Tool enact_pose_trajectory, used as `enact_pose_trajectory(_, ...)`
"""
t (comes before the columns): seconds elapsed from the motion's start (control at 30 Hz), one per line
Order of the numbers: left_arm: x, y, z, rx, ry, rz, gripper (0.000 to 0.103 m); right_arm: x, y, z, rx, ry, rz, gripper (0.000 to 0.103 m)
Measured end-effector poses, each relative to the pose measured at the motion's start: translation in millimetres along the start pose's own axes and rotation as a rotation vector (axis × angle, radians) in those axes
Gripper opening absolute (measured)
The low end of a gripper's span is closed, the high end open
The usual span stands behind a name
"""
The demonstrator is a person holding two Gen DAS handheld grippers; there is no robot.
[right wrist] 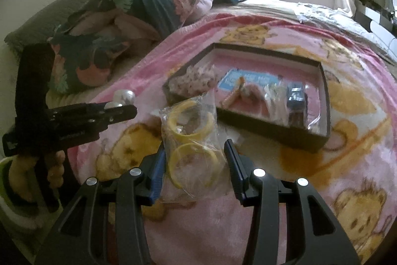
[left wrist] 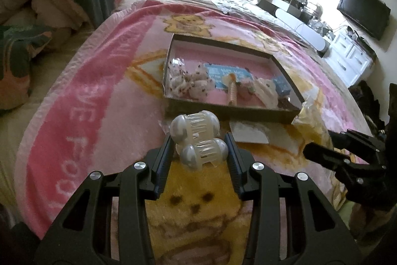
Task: Organize jewelry
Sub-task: 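Release the pearl clips in the tray with the left tool while the right tool drops the bag there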
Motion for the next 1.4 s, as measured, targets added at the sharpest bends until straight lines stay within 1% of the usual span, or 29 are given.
enact_pose_trajectory(0.27, -3.4, 26.3, -1.5, -0.037, -0.015, 0.0, 0.033, -21.7, 18.5, -15.4, -0.054, -0.044, 0.027, 0.044)
enact_pose_trajectory(0.5, -20.9, 45.7, 1.9, -0.055, -0.035, 0.026, 0.033, -43.4, 28.1, -36.5, -0.097, -0.097, 0.053, 0.044)
enact_pose_trajectory(0.73, -42.2, 62.0, 9.8, -0.058, -0.061, 0.052, 0.033, -65.9, 34.9, -55.4, -0.142, -0.159, 0.078, 0.044)
enact_pose_trajectory(0.9, -54.4, 71.0, 22.5, -0.047, -0.063, 0.071, 0.033, -84.9, 39.2, -62.1, -0.165, -0.203, 0.101, 0.044)
enact_pose_trajectory(1.03, -62.9, 76.0, 35.2, -0.03, -0.064, 0.082, 0.033, -100.9, 42.1, -61.2, -0.171, -0.237, 0.118, 0.044)
enact_pose_trajectory(1.17, -70.5, 78.4, 50.9, -0.011, -0.053, 0.091, 0.033, -117.9, 46.1, -55.2, -0.173, -0.248, 0.147, 0.044)
enact_pose_trajectory(1.4, -79.1, 79.2, 84.4, 0.035, -0.028, 0.108, 0.033, -148.3, 55.7, -30.4, -0.159, -0.258, 0.21, 0.044)
Point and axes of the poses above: each gripper's, at about its wrist camera, not at the fingertips, and z roughly the way its jaws point, x to its left, y to its top, the point moved 3 cm from there along z, roughly the way its jaws point, and after that the axes turned 9 degrees about y, right-handed, at the moved point
